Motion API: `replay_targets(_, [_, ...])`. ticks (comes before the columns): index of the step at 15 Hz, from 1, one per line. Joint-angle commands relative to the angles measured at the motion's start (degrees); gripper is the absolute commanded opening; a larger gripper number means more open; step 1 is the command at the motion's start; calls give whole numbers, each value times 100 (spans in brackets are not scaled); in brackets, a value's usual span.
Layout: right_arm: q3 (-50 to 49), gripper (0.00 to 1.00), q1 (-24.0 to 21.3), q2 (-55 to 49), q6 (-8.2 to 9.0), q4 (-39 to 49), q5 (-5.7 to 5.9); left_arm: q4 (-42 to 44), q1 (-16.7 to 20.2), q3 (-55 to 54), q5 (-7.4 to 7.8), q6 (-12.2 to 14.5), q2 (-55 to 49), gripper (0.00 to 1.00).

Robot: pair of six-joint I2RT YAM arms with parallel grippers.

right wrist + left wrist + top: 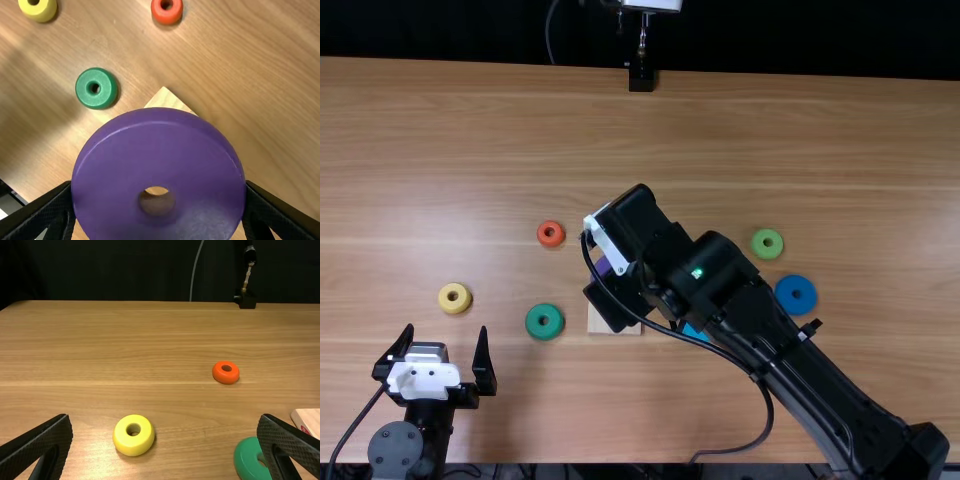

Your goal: Build the Hanoi tower: stack the rings onto the peg from bottom to top in this color order: purple, dark blue, light blue, dark green, light green, yellow, orange.

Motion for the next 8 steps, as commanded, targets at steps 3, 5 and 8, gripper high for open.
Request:
replay_targets(3, [-48,0,-5,127,43,27,-5,-99,46,-282,-24,87,-67,100])
replay_targets(5, [-56,0,-5,162,54,38,-16,-99,46,-282,-24,87,-67,100])
replay_targets(8, [23,0,-5,162,43,38,-27,-99,54,-282,-24,87,-67,100])
